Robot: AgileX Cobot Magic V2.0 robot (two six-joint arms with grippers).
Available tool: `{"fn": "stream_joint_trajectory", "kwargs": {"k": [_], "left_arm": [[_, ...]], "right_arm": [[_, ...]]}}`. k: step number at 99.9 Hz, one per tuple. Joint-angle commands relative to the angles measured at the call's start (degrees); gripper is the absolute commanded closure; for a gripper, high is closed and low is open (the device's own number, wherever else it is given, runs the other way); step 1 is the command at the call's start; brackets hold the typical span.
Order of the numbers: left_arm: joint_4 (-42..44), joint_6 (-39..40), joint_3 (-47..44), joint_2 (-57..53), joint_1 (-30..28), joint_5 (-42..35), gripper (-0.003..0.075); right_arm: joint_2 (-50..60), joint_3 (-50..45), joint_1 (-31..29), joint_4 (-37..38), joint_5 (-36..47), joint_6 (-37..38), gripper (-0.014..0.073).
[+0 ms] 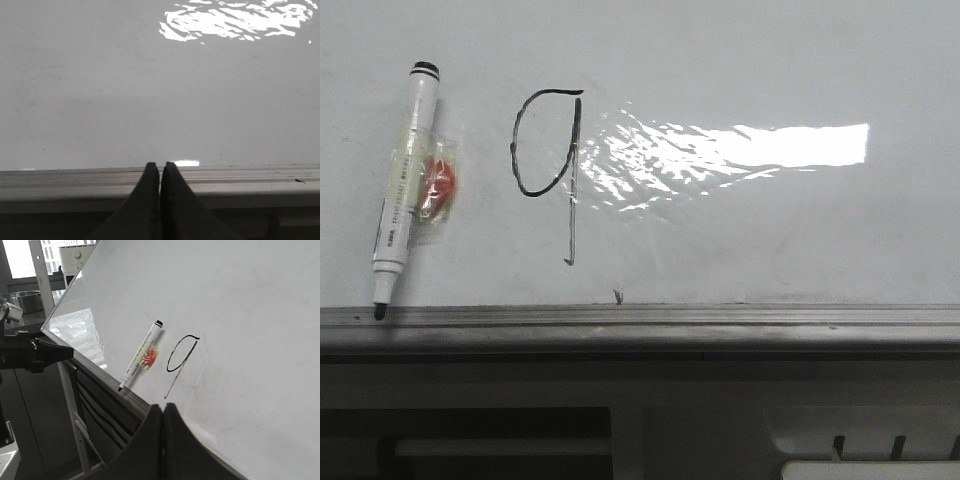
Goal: Write number 9 on whiteboard
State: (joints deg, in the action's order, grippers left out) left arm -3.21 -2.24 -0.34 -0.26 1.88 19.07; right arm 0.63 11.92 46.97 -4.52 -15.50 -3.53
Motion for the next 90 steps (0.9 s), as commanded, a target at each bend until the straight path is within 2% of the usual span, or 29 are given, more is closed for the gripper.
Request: {"fn": "stream_joint_trajectory", "kwargs": {"k": [1, 59, 75, 81, 90], "left_arm": [[-0.09, 0.67, -2.29, -1.6, -0.06, -2.93, 0.074], [-0.09, 0.67, -2.29, -1.6, -0.06, -2.93, 0.074], [-0.09, 0.67, -2.29, -1.6, -0.06, -2.93, 0.074], [-0.09, 0.67, -2.29, -1.6, -0.06, -2.93, 0.074], [-0.09, 0.67, -2.29, -1.6, -0.06, -2.93, 0.074]], "right_arm": [[0.63, 1.33, -0.05, 0.35, 4.34, -0.48, 0.0663], [0.63, -0.51, -1.02, 0.35, 6.22, -0.48, 0.0663], [0.63, -6.98, -4.78, 7.4, 21.36, -0.48, 0.0663], [0.63, -10.27, -7.8, 11.25, 28.1, -0.48, 0.0663], [0.63, -13.78, -14.05, 11.13, 34.03, 0.24, 0.0663]]}}
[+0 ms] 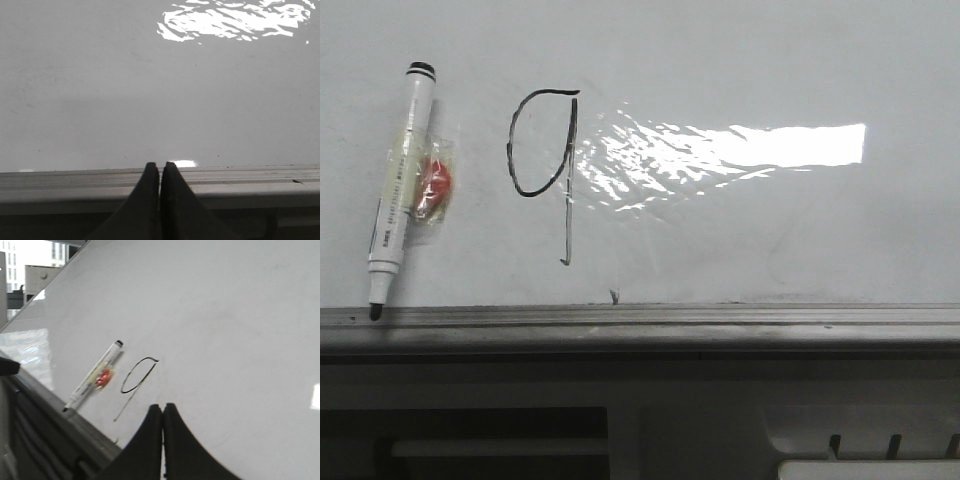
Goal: Write number 9 on whiteboard
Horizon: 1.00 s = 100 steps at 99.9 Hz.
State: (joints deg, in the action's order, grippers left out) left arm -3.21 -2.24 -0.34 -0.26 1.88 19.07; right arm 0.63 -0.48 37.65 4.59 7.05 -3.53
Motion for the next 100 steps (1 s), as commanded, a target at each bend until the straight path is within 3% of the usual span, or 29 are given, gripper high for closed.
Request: {"fn": "stream_joint_trajectory", "kwargs": {"k": [1, 14, 27, 44, 61, 100], "left_arm": [[-0.09, 0.67, -2.29, -1.6, -0.06, -2.93, 0.074], [-0.09, 0.67, -2.29, -1.6, -0.06, -2.93, 0.074], [-0.09, 0.67, -2.29, -1.6, -0.06, -2.93, 0.074], [-0.09, 0.67, -2.29, -1.6, -0.06, -2.93, 0.074], [-0.09, 0.67, -2.29, -1.6, -0.06, -2.93, 0.074], [-0.09, 0.67, -2.29, -1.6, -0.06, -3.02, 0.074]], "right_arm": [[0.63, -1.6, -5.29, 2.01, 11.74, 0.39, 0.0663], [0.63, -1.59, -15.86, 1.79, 7.55, 5.57, 0.0663], [0.78, -1.59, -25.36, 1.76, 4.73, 6.12, 0.0663], [0.79, -1.59, -35.05, -2.17, -12.02, 6.12, 0.0663], [0.79, -1.59, -38.75, -4.91, -24.6, 6.12, 0.0663], [0.79, -1.59, -38.92, -6.09, -24.82, 5.6, 0.0663]]}}
